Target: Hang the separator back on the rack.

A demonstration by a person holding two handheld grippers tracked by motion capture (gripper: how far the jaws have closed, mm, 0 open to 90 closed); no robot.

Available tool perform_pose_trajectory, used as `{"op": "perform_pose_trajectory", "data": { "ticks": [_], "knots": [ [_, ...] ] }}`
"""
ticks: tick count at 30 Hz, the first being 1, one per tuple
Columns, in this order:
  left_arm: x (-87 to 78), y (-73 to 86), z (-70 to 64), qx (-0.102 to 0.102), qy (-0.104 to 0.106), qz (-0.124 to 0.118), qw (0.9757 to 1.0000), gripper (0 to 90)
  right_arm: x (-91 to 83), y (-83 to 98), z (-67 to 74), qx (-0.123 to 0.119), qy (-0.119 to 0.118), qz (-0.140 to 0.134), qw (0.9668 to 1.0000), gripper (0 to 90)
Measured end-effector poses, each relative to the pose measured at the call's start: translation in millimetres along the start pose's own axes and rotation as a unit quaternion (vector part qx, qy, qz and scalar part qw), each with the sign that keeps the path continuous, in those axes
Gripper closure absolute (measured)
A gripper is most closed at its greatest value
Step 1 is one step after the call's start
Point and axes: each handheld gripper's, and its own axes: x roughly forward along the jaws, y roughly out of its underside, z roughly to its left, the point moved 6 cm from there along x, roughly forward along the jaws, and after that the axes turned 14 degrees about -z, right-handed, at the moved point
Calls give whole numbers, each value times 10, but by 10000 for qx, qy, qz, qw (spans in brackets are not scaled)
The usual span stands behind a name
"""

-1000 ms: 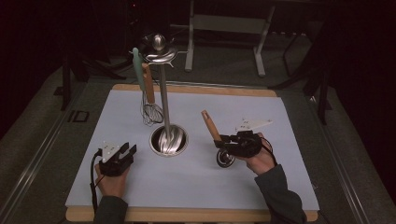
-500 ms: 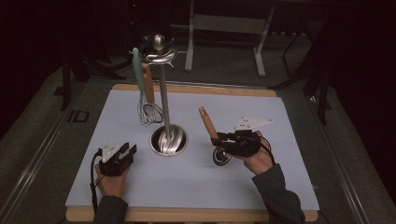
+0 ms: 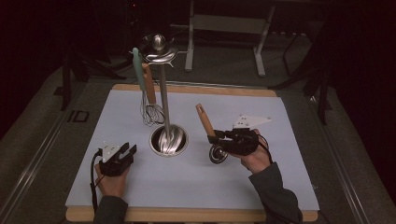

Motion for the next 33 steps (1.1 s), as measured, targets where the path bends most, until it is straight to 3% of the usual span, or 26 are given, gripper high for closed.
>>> {"op": "perform_pose_trajectory", "data": {
  "ticks": [33],
  "knots": [
    [0,0,0,7,3,3,10000,638,13,-238,147,-95,-236,-382,9989,700]
  ]
}}
